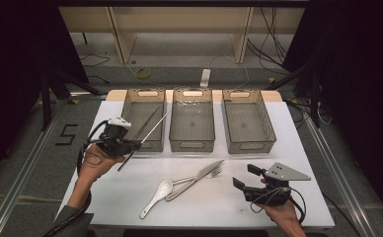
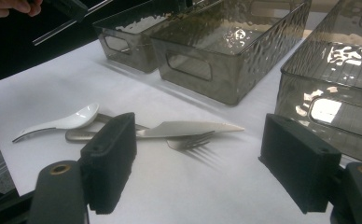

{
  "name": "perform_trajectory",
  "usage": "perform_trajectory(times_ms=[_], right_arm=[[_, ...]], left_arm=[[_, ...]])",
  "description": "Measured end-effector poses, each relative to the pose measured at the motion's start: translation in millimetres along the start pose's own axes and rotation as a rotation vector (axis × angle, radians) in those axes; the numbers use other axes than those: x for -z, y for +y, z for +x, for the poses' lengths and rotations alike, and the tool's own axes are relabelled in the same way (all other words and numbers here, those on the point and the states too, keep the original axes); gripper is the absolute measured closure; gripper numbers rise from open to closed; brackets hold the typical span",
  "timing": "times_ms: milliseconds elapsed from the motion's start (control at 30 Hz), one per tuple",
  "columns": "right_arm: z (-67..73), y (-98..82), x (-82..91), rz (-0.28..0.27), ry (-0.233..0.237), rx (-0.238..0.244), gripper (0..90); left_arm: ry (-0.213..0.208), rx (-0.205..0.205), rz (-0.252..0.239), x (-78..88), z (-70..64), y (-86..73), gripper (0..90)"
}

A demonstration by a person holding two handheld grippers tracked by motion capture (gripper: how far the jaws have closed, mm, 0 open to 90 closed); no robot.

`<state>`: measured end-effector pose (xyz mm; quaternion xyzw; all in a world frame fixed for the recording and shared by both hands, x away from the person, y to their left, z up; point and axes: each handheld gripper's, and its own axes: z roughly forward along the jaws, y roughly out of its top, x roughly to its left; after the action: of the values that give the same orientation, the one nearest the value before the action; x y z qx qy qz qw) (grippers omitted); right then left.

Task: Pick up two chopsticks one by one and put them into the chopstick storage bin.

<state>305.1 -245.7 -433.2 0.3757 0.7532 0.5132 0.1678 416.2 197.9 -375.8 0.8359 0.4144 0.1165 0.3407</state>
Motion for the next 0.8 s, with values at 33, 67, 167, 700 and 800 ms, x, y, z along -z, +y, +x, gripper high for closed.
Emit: perform_trajectory(times_ms=[33, 67, 167, 700, 800], right_arm=[[0.1, 0.1, 0.3, -0.001, 0.0, -0.002, 27.6], [0.0, 0.3, 0.5, -0.005, -0.001, -0.003, 27.6], [-0.3, 0.3, 0.7, -0.004, 0.0, -0.003, 27.6], [-0.2, 0.6, 1.4, -0.007, 0.001, -0.002, 27.6], [-0.5, 0.6, 1.3, -0.009, 0.002, -0.004, 27.6]], left_arm=[[0.006, 0.001, -0.006, -0.2, 1.8, 2.4, 84.7], [0.006, 0.004, -0.009, -0.5, 3.8, 4.5, 84.7], [0.019, 0.022, -0.022, -2.9, 10.1, 9.8, 84.7], [0.067, 0.105, -0.047, -19.9, 50.1, 33.2, 84.6], [0.075, 0.111, -0.047, -21.0, 53.6, 36.8, 84.6]])
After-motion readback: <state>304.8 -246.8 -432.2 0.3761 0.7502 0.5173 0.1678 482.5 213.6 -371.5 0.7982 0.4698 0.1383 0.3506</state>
